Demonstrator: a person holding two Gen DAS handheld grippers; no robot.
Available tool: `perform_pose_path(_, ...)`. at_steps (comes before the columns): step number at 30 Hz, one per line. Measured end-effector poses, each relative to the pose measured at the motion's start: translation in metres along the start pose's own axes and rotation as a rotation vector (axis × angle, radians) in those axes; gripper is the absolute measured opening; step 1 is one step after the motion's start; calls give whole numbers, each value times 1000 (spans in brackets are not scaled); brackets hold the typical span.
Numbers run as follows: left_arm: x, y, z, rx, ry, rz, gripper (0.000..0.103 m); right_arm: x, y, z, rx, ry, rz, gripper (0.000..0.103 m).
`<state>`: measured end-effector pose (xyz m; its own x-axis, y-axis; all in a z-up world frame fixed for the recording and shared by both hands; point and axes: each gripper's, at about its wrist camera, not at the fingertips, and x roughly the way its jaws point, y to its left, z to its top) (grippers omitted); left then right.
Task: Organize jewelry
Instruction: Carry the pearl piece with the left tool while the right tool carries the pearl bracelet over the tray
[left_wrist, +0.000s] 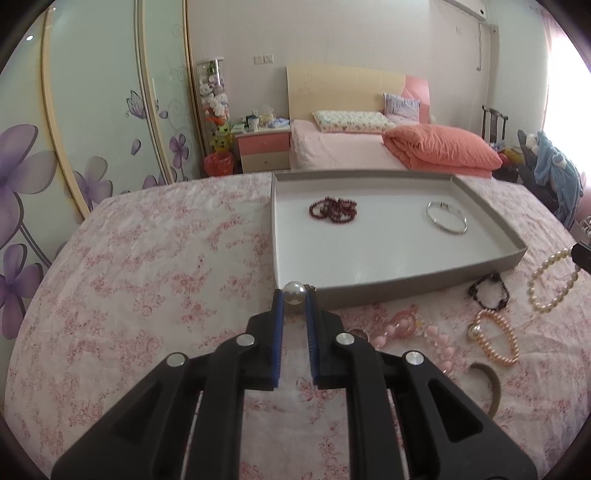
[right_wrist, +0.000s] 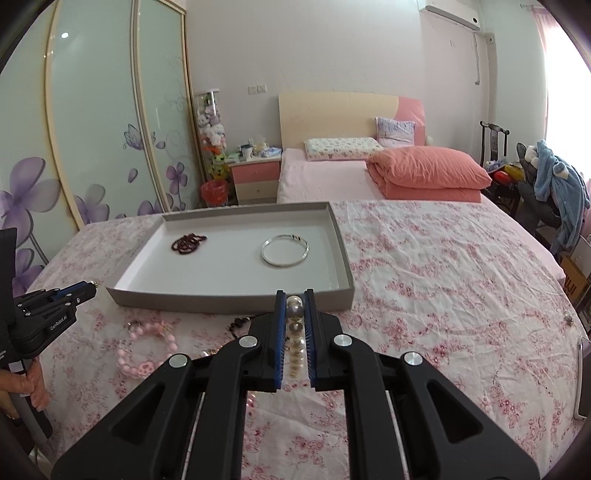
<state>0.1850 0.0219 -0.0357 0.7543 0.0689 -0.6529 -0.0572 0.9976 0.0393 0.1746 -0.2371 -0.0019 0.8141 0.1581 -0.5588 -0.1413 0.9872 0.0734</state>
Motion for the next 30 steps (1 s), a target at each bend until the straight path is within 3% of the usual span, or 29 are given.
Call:
perform_pose_path(13, -38, -3, 19, -16, -160, 35, 13, -16, 17, 23, -36, -126, 17, 10)
perform_pose_path(30, -33, -20, 45, 0, -207, 38, 13, -13, 33, 48, -82, -219, 25, 10)
